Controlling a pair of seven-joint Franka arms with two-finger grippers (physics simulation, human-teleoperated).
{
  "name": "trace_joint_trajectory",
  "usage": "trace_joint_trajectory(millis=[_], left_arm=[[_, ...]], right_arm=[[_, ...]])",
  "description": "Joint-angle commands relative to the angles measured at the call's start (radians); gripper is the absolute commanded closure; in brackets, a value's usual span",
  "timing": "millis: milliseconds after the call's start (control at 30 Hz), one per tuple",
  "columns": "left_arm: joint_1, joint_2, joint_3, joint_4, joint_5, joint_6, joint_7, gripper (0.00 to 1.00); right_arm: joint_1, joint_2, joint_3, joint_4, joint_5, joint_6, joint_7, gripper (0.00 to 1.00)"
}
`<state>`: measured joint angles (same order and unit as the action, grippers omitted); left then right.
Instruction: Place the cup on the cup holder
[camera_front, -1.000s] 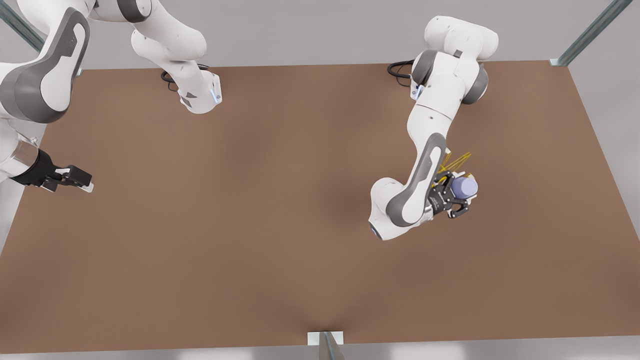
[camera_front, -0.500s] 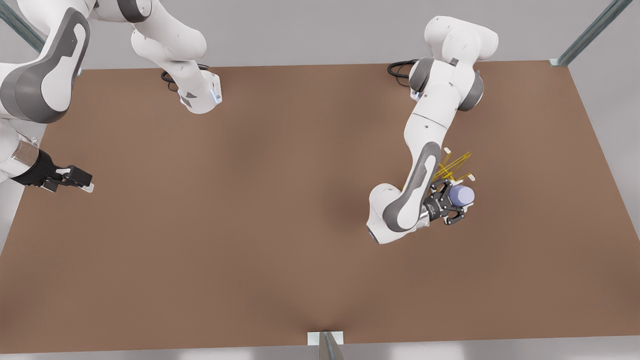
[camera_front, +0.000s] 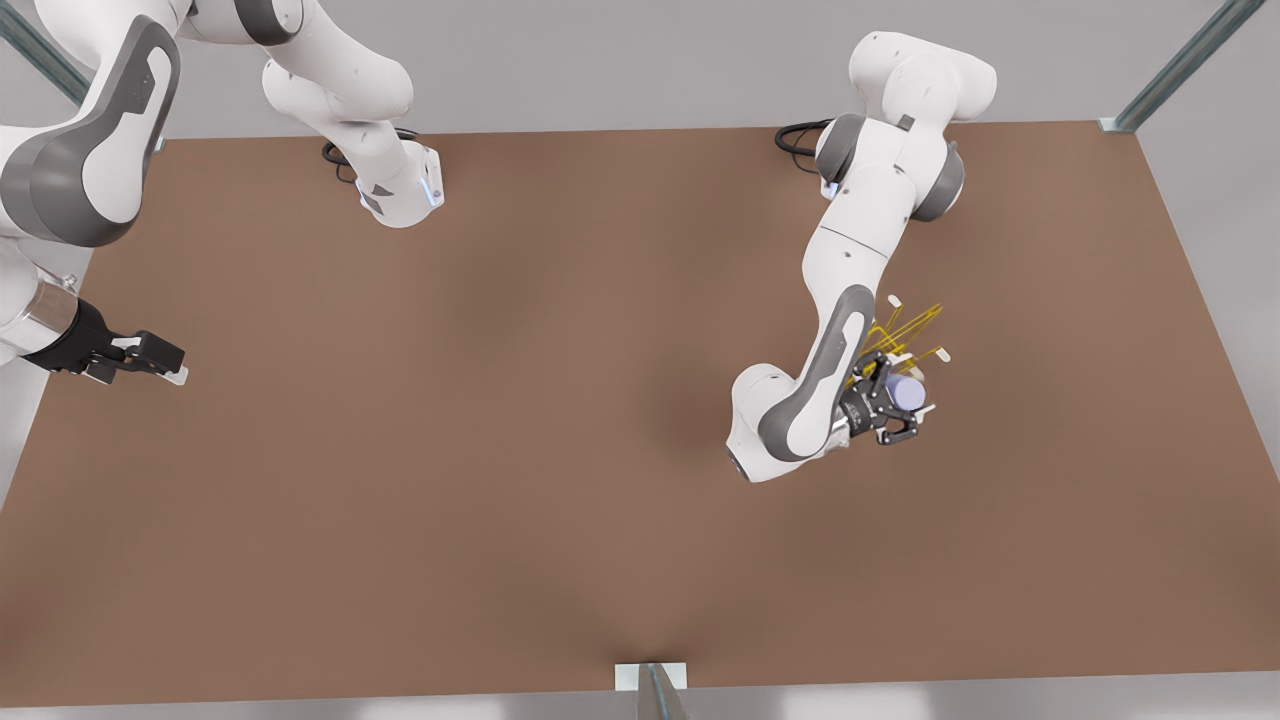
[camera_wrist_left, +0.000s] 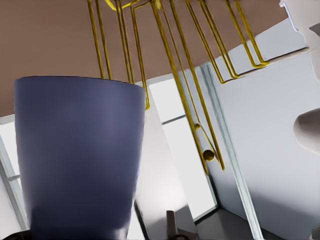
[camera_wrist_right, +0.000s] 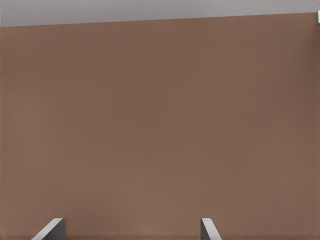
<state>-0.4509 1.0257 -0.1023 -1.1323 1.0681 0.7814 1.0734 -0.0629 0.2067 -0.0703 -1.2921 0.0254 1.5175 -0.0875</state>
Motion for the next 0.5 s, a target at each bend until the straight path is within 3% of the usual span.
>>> trace_joint_trajectory(millis=[0,133,200,300,367,433,467], left_arm=[[0.0,-0.001,0.001,-0.001,-0.007,-0.008,-0.069,0.0],[0.001,-0.047,-0.004,0.008,-0.004,-0.022,-0.087,0.0],[0.003,-0.118,-0.014,0.074,-0.01,0.111,-0.113,0.0],[0.083,-0.168,0.001,0.209,-0.565,0.472,-0.846,0.0],[0.156,-0.26,0.001,0.204,-0.885,0.593,-1.194,0.0],[0.166,-0.338,0.003,0.207,-0.935,0.595,-1.319,0.0],[0.215,-0.45,-0.002,0.146,-0.947,0.625,-1.334,0.0]], right_arm=[[0.0,-0.001,0.0,0.0,0.001,0.0,0.0,0.0],[0.0,-0.001,0.0,0.0,0.001,0.0,0.0,0.0],[0.0,-0.001,0.0,0.0,0.001,0.0,0.0,0.0],[0.0,-0.001,0.0,0.0,0.001,0.0,0.0,0.0],[0.0,-0.001,0.0,0.0,0.001,0.0,0.0,0.0],[0.0,-0.001,0.0,0.0,0.001,0.0,0.0,0.0],[0.0,-0.001,0.0,0.0,0.001,0.0,0.0,0.0]])
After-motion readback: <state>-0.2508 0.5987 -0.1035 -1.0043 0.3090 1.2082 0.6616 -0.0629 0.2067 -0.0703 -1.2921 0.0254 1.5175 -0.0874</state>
